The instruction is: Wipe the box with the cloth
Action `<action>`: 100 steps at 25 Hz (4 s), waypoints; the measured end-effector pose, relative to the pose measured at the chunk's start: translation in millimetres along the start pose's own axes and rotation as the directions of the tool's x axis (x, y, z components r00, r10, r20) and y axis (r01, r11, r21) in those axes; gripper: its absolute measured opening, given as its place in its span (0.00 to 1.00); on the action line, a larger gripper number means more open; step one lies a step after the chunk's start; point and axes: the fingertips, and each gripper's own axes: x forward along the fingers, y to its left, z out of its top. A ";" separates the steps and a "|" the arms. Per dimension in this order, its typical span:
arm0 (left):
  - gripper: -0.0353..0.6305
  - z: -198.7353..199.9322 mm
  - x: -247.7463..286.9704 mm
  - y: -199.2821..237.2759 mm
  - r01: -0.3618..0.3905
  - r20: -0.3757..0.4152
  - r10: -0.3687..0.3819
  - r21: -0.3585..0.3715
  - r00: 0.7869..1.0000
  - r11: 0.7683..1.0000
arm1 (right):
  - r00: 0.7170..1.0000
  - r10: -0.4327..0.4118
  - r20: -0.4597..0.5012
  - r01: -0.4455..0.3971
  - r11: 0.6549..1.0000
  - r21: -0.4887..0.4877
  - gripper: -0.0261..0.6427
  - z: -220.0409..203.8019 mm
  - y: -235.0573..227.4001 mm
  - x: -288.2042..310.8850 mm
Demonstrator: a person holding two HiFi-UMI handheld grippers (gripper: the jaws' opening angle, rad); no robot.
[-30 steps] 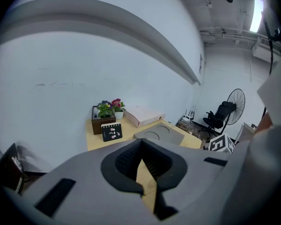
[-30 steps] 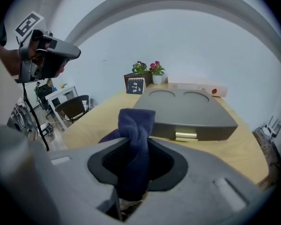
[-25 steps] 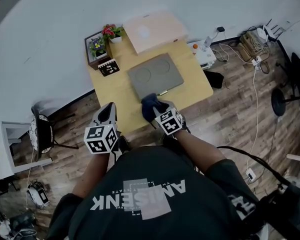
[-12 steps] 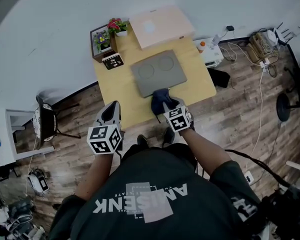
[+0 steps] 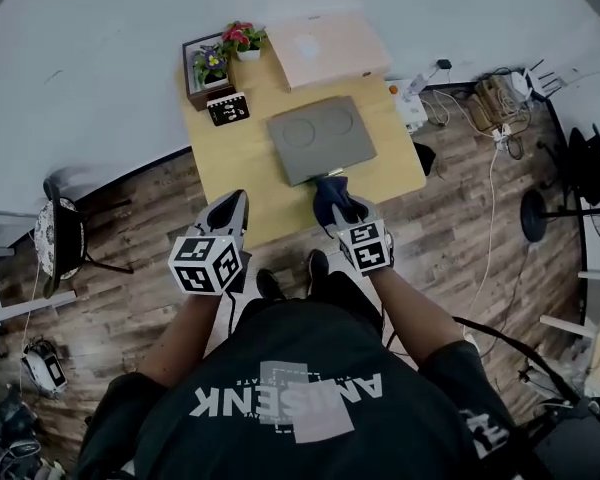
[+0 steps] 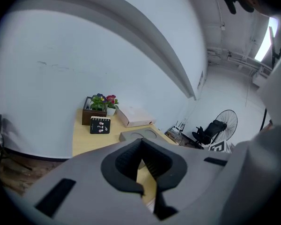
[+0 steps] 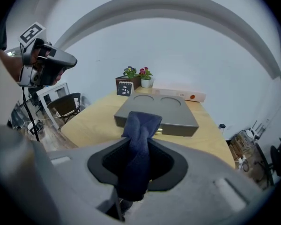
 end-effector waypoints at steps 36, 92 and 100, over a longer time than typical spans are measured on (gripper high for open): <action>0.05 29.9 64.5 -76.0 -0.226 0.092 0.221 0.048 0.971 0.973 | 0.997 0.021 -0.068 -0.026 0.998 -0.061 0.19 -40.5 -196.7 24.3; 0.05 5.0 16.5 -42.5 -0.510 0.112 0.513 -0.060 0.851 0.858 | 0.921 0.388 -0.043 -0.390 0.910 -0.140 0.19 43.2 -214.2 109.4; 0.05 0.3 11.6 -38.4 -0.441 0.082 0.441 -0.013 0.894 0.897 | 0.904 0.426 -0.040 -0.428 0.902 -0.064 0.19 9.6 -198.7 66.4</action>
